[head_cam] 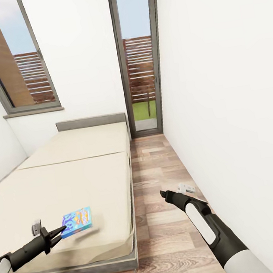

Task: Put all the toys in the child's room - the three board games (two on the bed and one on the table), the two jigsaw puzzles on the table, and the tennis ball on the table - inside the toy box on the table in the child's room.

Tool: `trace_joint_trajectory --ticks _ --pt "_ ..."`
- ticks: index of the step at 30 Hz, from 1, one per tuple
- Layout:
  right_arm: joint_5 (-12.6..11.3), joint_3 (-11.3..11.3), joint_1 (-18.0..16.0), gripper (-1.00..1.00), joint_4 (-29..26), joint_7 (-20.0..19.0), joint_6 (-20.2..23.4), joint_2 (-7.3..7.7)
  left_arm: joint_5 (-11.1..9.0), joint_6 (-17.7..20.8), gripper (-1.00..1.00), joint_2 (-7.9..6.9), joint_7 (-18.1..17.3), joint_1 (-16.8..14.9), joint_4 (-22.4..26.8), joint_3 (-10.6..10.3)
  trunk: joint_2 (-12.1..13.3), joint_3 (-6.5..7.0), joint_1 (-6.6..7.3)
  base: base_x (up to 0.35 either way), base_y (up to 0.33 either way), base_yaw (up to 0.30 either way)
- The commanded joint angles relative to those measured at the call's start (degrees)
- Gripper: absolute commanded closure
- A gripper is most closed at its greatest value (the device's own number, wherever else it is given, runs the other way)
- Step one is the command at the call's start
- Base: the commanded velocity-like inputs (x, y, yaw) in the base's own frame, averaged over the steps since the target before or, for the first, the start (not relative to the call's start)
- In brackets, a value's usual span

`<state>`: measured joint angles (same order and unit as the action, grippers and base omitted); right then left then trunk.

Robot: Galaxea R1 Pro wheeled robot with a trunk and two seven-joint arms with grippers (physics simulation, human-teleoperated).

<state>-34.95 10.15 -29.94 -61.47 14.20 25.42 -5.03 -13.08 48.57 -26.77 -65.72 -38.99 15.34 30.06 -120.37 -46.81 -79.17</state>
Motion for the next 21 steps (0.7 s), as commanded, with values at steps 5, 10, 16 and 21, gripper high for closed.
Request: trace_joint_trajectory --ticks 5,10,16,21 --pt "-0.73 0.04 -0.03 -1.0 -0.14 0.59 0.46 0.08 0.19 2.33 1.0 -2.06 -6.54 0.03 1.84 -3.14 1.99 0.84 1.11 0.0 0.0 0.0" --pt "-0.81 0.06 -0.03 -1.0 -1.62 0.58 1.19 0.32 0.18 3.33 1.0 -3.28 -10.72 -0.26 5.75 -5.41 4.0 1.74 2.21 0.0 0.0 0.0" --pt "-0.8 -0.17 -0.03 -1.0 -6.96 0.78 9.16 -0.01 0.16 7.68 1.0 -4.23 -13.58 -0.39 13.68 -5.82 6.41 2.82 3.53 0.0 0.0 0.0" --pt "-0.8 -0.3 -0.03 -1.0 -8.9 0.97 12.29 0.05 0.16 8.26 1.0 -4.46 -13.87 -0.46 15.27 -5.87 8.41 3.72 4.63 0.0 0.0 0.0"
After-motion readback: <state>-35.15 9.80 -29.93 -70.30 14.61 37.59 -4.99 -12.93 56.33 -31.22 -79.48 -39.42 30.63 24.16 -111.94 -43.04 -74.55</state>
